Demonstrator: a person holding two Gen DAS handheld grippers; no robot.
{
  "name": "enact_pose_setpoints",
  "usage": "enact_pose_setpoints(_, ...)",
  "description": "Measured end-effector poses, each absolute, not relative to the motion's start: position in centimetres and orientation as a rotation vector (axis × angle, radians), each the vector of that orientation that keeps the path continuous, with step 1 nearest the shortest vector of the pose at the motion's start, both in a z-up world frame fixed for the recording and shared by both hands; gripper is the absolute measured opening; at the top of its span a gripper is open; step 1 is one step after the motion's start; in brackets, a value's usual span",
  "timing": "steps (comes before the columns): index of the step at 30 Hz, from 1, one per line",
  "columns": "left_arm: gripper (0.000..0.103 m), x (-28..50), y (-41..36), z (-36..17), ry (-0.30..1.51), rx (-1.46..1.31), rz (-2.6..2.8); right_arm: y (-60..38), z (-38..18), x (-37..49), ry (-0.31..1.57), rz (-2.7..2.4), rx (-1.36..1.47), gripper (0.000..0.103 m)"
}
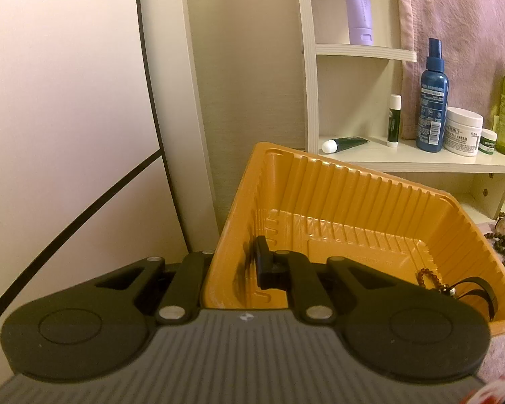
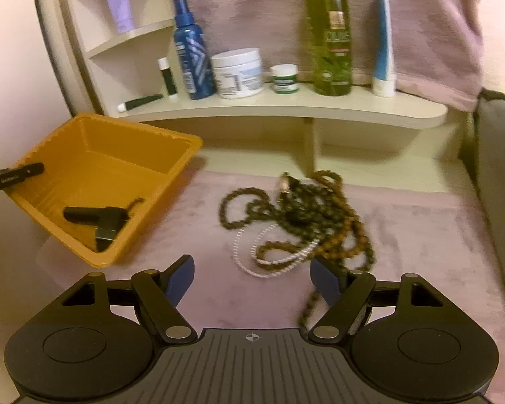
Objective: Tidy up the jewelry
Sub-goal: 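Pinch the white pearl strand from the bead pile with the right gripper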
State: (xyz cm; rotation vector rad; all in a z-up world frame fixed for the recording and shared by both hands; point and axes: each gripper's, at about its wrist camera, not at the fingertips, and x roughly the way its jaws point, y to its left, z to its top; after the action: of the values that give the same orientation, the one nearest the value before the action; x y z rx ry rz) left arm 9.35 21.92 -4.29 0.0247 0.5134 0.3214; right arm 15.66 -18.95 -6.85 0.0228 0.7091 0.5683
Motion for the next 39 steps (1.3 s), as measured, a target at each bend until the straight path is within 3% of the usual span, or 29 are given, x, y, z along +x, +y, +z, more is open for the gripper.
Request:
enact_pose_setpoints(3,0.011,9.3,21.9,-4.3,0.513,0.026,0.321,-19.2,-7.1,15.8,0.711,0.55,0.011,0.075)
enact_pose_setpoints(11,0.011,9.3,22.0,-4.4,0.516,0.027,0.322,-19.1,-7.8,16.4,0.738,0.54,0.001,0.054)
enact_pose_setpoints(28,0.011,9.3,22.0,-4.5,0.517,0.03,0.322,-18.9,-9.9,20.4,0.844,0.452,0.219,0.03)
enact_pose_setpoints(32,0.011,9.3,22.0,-4.5,0.518,0.032,0.322,-18.8,-10.3,20.5,0.846,0.453,0.233,0.003)
enact_pose_setpoints(39,0.011,9.2,22.0,-4.5,0.517,0.03,0.323,-18.9,-9.7,18.6,0.824,0.491,0.197,0.002)
